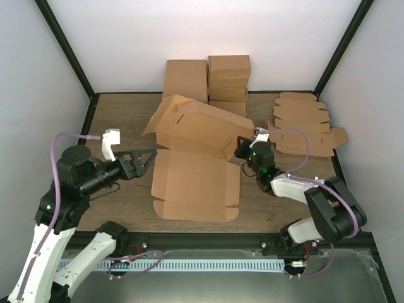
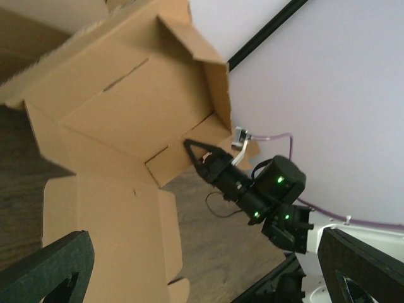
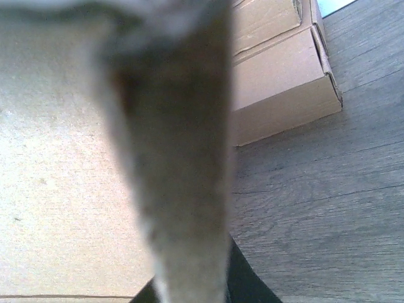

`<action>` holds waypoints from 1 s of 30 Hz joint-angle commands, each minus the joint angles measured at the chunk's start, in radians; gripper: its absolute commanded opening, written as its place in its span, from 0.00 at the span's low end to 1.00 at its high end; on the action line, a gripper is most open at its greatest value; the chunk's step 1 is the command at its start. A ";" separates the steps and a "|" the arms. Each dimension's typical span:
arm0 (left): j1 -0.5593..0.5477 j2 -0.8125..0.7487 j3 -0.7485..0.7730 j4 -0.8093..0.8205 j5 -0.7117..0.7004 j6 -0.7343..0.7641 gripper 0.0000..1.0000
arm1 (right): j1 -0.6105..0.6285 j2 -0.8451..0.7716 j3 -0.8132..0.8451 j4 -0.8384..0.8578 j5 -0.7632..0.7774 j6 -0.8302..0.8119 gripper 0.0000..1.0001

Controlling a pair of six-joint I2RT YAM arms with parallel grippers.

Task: Fold the paper box

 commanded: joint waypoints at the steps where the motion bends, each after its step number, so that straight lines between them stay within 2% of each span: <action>1: -0.002 -0.012 -0.046 -0.007 0.055 -0.011 1.00 | -0.007 -0.013 0.001 0.020 0.002 0.042 0.01; 8: -0.002 -0.018 -0.131 -0.015 0.051 -0.027 0.93 | -0.007 0.009 0.004 0.030 0.000 0.044 0.01; 13: -0.002 -0.014 -0.170 -0.035 -0.028 -0.005 0.82 | -0.007 0.017 0.002 0.035 -0.009 0.048 0.01; 18: -0.001 0.016 -0.251 -0.021 -0.123 0.045 0.77 | -0.007 0.011 -0.002 0.038 -0.016 0.049 0.01; 22: -0.002 0.073 -0.308 0.019 -0.133 0.064 0.71 | -0.007 0.003 -0.003 0.034 -0.015 0.046 0.01; 26: 0.000 0.109 -0.339 0.067 -0.119 0.069 0.57 | -0.007 0.001 -0.003 0.033 -0.016 0.047 0.01; 30: -0.001 0.116 -0.349 0.104 -0.081 0.074 0.37 | -0.007 0.004 -0.002 0.033 -0.018 0.046 0.01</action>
